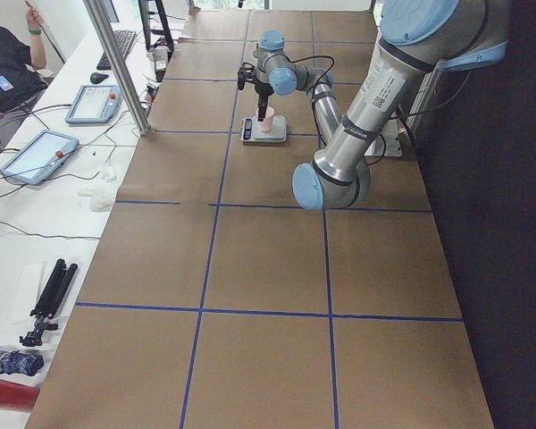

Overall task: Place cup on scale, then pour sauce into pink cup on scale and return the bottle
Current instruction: 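Release the cup and withdraw the left gripper away from the scale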

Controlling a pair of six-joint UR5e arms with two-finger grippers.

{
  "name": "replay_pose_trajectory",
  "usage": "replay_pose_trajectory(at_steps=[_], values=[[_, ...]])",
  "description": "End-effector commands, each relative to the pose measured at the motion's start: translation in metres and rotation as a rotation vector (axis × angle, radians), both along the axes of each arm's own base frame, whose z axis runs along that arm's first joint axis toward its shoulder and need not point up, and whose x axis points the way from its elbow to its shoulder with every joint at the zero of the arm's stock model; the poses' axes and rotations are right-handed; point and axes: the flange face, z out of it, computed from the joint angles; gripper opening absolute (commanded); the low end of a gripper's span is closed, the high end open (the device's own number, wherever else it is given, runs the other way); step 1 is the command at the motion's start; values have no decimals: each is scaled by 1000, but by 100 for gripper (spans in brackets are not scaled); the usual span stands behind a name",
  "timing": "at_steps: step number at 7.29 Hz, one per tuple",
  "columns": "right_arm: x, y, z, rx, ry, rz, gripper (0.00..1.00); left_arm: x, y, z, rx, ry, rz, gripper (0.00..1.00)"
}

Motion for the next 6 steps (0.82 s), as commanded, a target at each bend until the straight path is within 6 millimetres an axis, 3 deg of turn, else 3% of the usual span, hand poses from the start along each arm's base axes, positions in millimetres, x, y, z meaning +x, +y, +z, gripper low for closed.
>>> replay_pose_trajectory(at_steps=[1, 2, 3, 4, 5, 6], values=[[-29, 22, -55, -52, -117, 41, 100, -135, -31, 47, 161, -112, 39, 100], [-71, 43, -90, -99, -161, 59, 100, -218, -66, 111, 271, -239, 112, 100], [-118, 69, -123, -107, -165, 94, 100, -316, -101, 173, 348, -346, 196, 100], [-161, 90, -140, -121, -161, 137, 100, -407, -128, 242, 367, -437, 265, 100], [-185, 106, -146, -123, -153, 173, 100, -487, -150, 313, 334, -486, 272, 100], [-199, 128, -148, -140, -153, 221, 100, -520, -160, 389, 288, -459, 245, 100]])
